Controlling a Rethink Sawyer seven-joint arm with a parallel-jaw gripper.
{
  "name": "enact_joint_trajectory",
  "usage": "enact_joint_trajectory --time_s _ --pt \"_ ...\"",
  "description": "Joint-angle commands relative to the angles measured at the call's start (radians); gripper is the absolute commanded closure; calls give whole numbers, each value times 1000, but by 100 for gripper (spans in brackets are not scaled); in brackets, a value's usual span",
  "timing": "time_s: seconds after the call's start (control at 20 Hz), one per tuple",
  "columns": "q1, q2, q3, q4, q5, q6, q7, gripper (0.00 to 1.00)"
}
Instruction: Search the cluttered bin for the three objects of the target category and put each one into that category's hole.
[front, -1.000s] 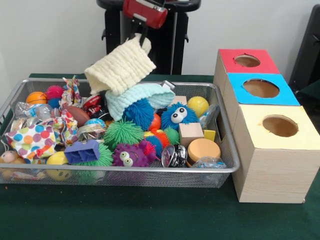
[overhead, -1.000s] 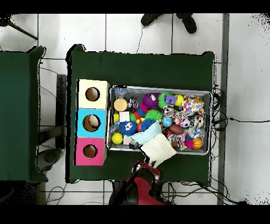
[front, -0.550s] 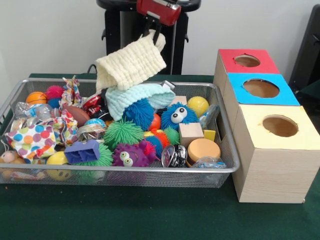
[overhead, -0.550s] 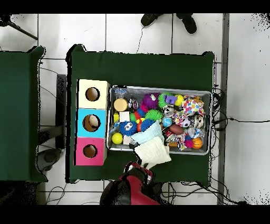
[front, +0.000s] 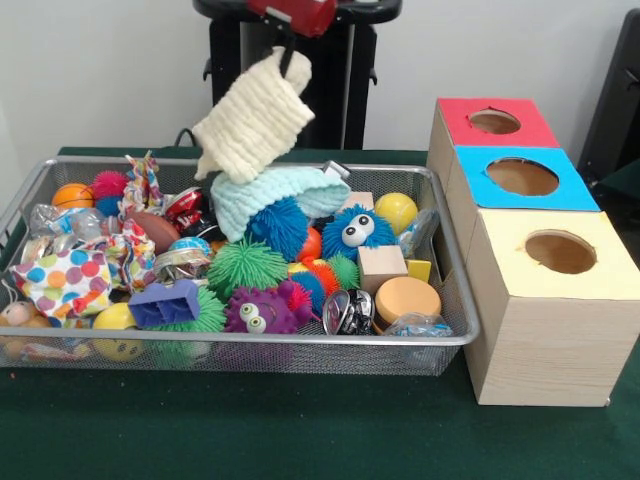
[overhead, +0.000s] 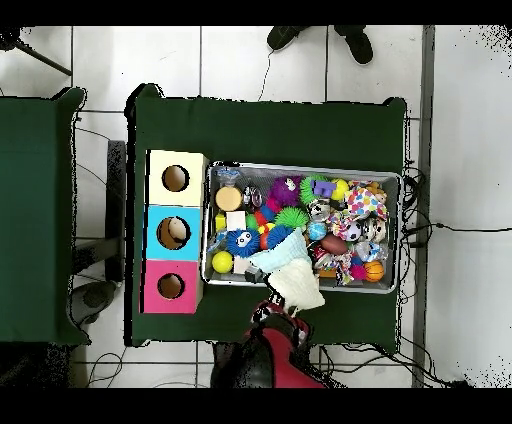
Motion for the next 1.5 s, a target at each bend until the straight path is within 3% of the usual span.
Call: enact_joint_trajectory --time_s 0.05,0.2,0.4,0.6,1.1,1.5 --pt "-167 -103 158 -78 -77 150 50 100" --pt "-226 -164 191 -63 -96 224 19 100" --pt "-221 -229 169 -69 -103 336 0 100" --pt "-200 -211 157 -80 -117 322 23 100" --pt "-176 -211 148 -127 -131 394 33 100" --pt "-178 -257 147 -142 -141 458 2 100"
